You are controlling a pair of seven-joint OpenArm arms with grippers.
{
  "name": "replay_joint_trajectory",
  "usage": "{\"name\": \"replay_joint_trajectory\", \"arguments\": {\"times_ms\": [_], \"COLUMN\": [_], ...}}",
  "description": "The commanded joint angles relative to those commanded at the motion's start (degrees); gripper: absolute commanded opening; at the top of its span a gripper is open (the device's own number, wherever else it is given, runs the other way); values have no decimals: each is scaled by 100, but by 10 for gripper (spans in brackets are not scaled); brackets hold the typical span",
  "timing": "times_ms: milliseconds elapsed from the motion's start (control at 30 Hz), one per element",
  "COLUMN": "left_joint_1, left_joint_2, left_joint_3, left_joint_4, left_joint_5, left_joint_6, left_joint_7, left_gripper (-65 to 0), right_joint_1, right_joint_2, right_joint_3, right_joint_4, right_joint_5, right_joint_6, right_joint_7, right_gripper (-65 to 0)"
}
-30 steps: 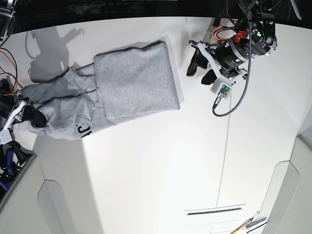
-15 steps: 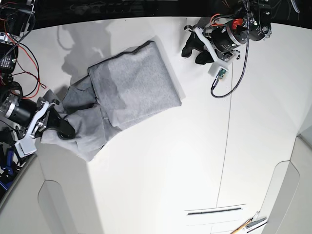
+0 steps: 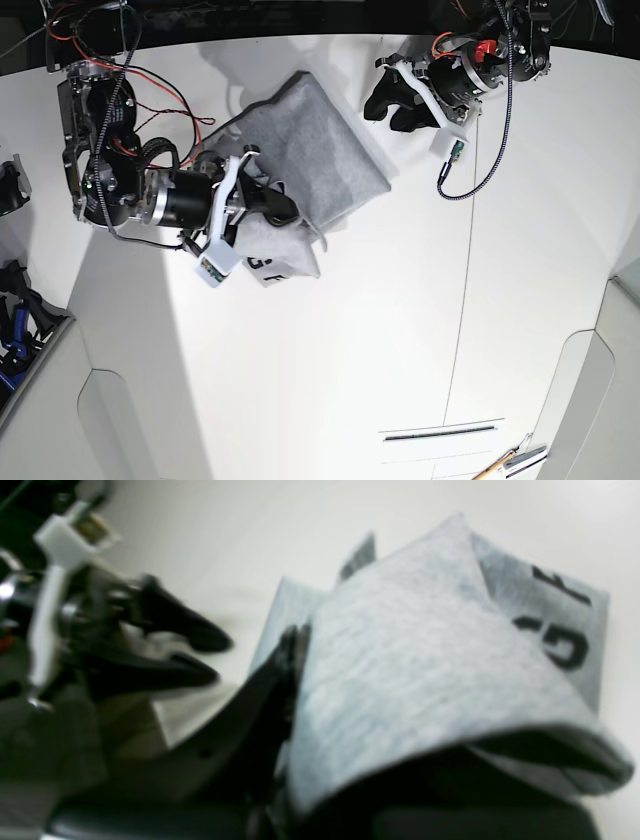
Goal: Fold the T-shirt properly
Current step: 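Lift the other strip end with the right gripper and fold it over the stack, then lay the folded end down and open the right gripper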
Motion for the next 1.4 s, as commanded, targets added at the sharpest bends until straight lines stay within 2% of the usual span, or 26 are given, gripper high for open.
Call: {"name": "replay_joint_trajectory", "arguments": {"times_ms": [67,133,267,367,400,433,567,733,800,900,1000,1167,1267,1400], "left_joint_1": [2,2,2,2,2,2,2,2,2,2,0,2,2,15], "left_joint_2": [0,0,2,2,2,2,0,0,0,0,-2,-26,-33,-33], "left_joint_3": [0,0,0,0,0,0,0,0,-2,-2,-2,-9,-96,-481], "left_joint_4": [0,0,0,0,0,0,0,0,0,0,0,0,39,264], "left_joint_5": [0,0,-4,-4,-4,-4,0,4,35,46,114,256,186,-219], "left_joint_6": [0,0,0,0,2,0,0,0,0,0,2,-2,-188,-271], "left_joint_7": [2,7,17,22,22,22,22,22,26,44,44,155,175,369], "left_gripper": [-296,-296,-296,-296,-296,-296,-296,-296,-296,-296,-296,-296,-296,-303], "right_joint_1": [-2,-2,-2,-4,-4,-4,-4,-4,-4,-2,-2,4,92,151], "right_joint_2": [-199,-326,-337,-337,-337,-337,-339,-356,-435,-616,-780,-957,-970,-966], "right_joint_3": [-52,-122,-396,-603,-662,-721,-1043,-1766,-1851,-1845,-1845,-1777,-1502,-743], "right_joint_4": [-2,-2,-2,-2,-2,-2,-2,0,0,20,24,289,516,575], "right_joint_5": [-243,-476,-531,-529,-529,-527,-463,-498,-529,-492,-168,-251,-356,-509], "right_joint_6": [-76,-79,-76,-79,-76,-79,-76,-74,-74,-76,-68,-68,-72,-76], "right_joint_7": [-2,-4,-7,-7,-7,-7,-9,-55,-59,-96,-321,-328,-330,-334], "right_gripper": [-650,-650,-650,-444,-402,-389,-389,-389,-389,-389,-389,-389,-389,-389]}}
